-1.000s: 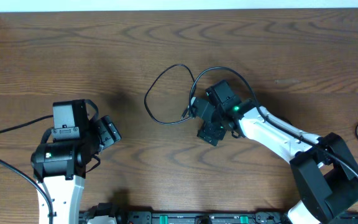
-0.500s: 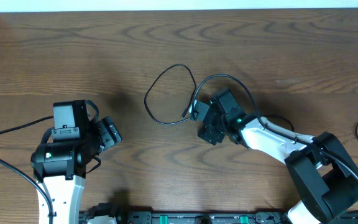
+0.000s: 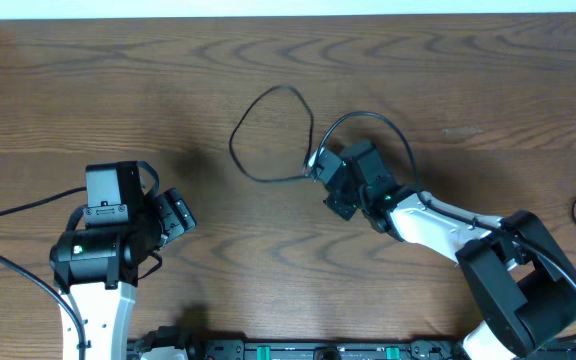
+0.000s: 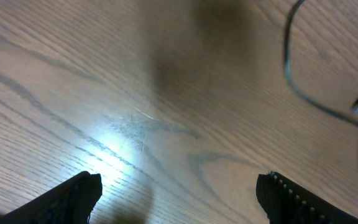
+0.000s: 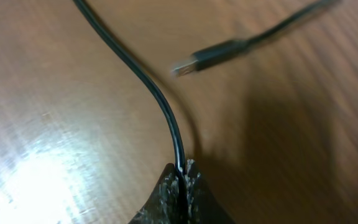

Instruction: Untangle cables

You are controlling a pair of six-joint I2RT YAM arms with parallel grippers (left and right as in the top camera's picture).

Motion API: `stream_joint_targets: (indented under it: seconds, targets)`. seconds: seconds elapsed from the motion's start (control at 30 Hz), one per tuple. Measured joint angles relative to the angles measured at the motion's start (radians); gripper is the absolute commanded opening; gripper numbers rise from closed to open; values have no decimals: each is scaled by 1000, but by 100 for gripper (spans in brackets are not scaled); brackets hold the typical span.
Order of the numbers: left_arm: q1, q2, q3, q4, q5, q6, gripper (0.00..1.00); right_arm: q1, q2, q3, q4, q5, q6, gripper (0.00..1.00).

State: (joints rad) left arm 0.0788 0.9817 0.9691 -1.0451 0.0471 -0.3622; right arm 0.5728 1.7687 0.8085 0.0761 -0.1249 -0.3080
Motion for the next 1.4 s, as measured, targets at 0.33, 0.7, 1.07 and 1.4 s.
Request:
stream_joint_targets:
  seconds: [0.33,0.7,1.07,1.4]
  targets:
    - [0,0,0,-18,0,0,85,-175,-316,67,-61,476,182,1]
    - [0,0,0,-18,0,0,85,-945,-584,306,-53,548,230,1]
    - [0,0,0,-18,0,0,85,-1194,-425,309,-40,275,482,1]
    - [0,0,0,-18,0,0,85,-1227,-187,309,172,220,530,1]
